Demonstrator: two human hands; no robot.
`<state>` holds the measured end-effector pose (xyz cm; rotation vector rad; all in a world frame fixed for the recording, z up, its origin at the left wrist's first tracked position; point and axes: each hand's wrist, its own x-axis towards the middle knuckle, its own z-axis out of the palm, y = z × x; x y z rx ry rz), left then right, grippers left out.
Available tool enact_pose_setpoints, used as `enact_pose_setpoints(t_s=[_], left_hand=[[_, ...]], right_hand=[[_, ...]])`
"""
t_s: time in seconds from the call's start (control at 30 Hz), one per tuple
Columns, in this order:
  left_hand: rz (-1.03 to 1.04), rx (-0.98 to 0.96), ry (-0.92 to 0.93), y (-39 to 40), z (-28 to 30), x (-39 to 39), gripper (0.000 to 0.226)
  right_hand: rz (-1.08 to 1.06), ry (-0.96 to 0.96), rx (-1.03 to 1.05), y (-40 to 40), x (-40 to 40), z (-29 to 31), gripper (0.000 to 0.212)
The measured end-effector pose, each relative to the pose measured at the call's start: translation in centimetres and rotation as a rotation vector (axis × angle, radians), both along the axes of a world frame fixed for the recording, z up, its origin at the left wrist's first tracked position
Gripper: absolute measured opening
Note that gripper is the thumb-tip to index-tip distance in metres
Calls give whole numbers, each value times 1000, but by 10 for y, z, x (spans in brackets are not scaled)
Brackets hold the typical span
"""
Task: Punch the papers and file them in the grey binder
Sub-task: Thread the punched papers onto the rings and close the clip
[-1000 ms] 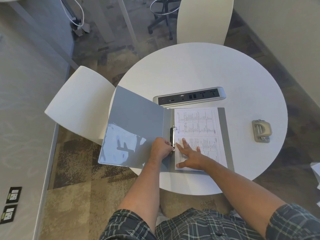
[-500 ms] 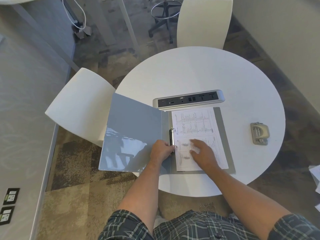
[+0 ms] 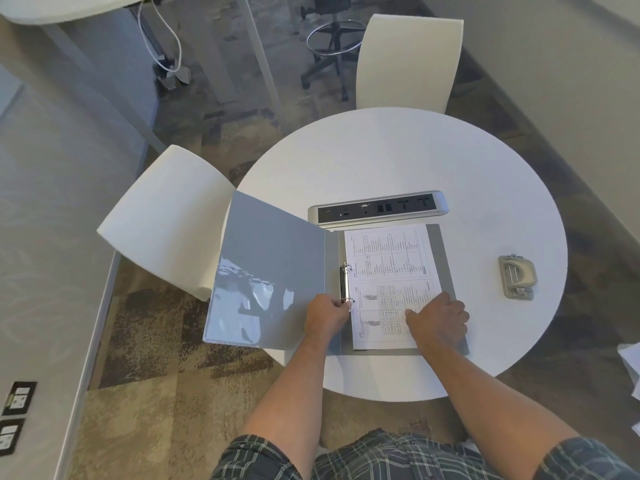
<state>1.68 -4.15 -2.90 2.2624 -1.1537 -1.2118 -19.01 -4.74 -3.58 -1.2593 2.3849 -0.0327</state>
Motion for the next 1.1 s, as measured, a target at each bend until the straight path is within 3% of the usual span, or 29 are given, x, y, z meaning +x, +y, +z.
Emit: enact_pose_setpoints(t_s=[0.1,0.2,0.47,0.57,0.67,0.73,0.8,1.0,1.1], left_hand=[[-3,-20,-2,4,-1,-2,36],[-12,-15,-16,4,-1,-4,32],[-30,18,-17,2,9,-1,30],[-22,0,-48,2,20,-3,49],[-38,-81,-122,-2,35,-9,53],[-53,-144,-102,-8,48,-14,45],[-67,-205,-77,-13,65,-19,50],[-74,-236,-74,-30,102,-18,74],[-83,-207,-164,-33,108,-9,72]], right_hand=[[-12,-20,0,-1,-1,3,78],[-2,-112,-26,-4,-1,1,63],[-104,-570,-160,-6,-16,1,52],[-126,-796,-262,-7,-18,16,33],[-54,-948,-302,-11,-12,33,23],[10,-1018,-316,-13,-4,45,25],[91,-1075,-292,-13,8,55,32],[257,-1155,-240,-14,43,72,19],[350,-1126,-208,-14,54,78,30]])
